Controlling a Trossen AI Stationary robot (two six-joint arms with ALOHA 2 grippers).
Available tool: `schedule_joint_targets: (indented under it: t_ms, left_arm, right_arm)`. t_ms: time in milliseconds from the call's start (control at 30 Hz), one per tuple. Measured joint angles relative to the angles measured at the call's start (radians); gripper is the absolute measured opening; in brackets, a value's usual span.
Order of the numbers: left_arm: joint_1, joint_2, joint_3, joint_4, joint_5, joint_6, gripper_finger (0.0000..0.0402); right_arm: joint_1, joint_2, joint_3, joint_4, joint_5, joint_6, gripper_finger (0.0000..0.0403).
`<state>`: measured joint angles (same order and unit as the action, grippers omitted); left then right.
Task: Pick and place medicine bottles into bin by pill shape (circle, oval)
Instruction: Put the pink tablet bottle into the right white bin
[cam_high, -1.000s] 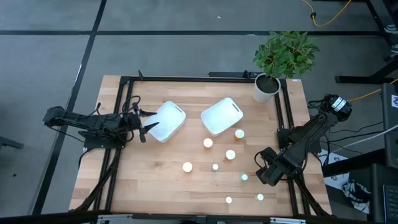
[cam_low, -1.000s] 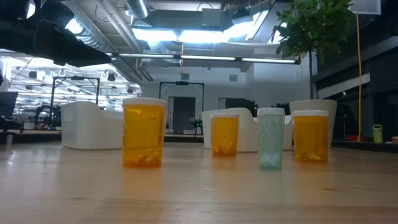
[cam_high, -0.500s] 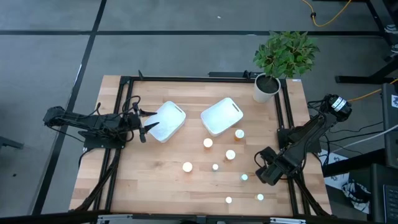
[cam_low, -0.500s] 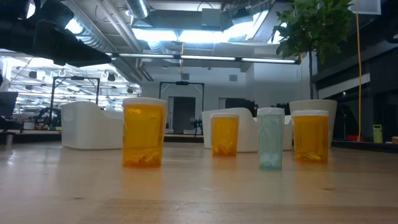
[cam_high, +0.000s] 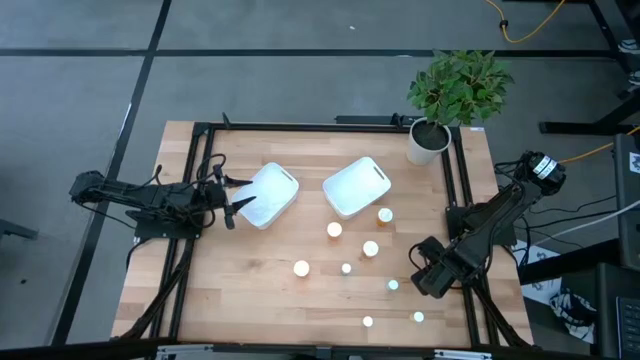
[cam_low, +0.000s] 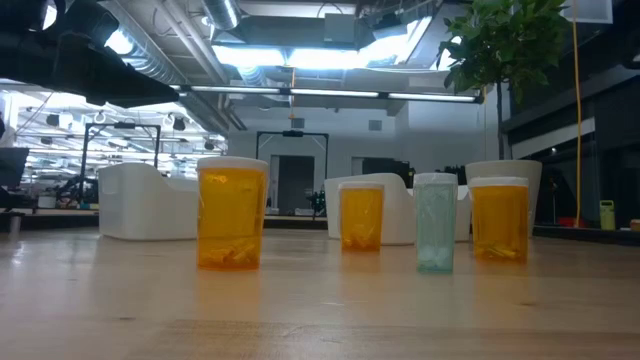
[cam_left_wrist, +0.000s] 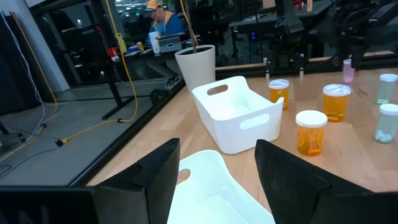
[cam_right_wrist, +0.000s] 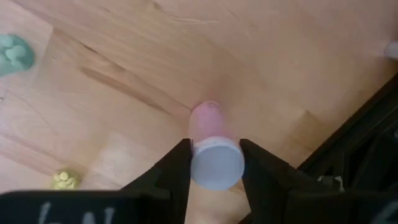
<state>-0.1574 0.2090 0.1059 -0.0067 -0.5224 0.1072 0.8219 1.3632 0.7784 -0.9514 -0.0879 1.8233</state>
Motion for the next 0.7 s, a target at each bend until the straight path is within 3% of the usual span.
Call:
schedule_joint_targets:
  t_ms: [333,500,700]
  left_arm:
    - [0.0,0.0,0.0,0.0,0.0,0.0,0.0204]
    - [0.0,0.0,0.0,0.0,0.0,0.001,0.0204]
    - [0.0,0.0,0.0,0.0,0.0,0.001,0.0204]
  right_arm:
    - [-0.057,0.0,0.044,-0.008,-0.01,-0.167,0.0122]
    - [-0.147,0.0,0.167,-0.068,-0.007,-0.432,0.0121]
    - [-0.302,0.0,0.353,-0.214,0.163,-0.793,0.0121]
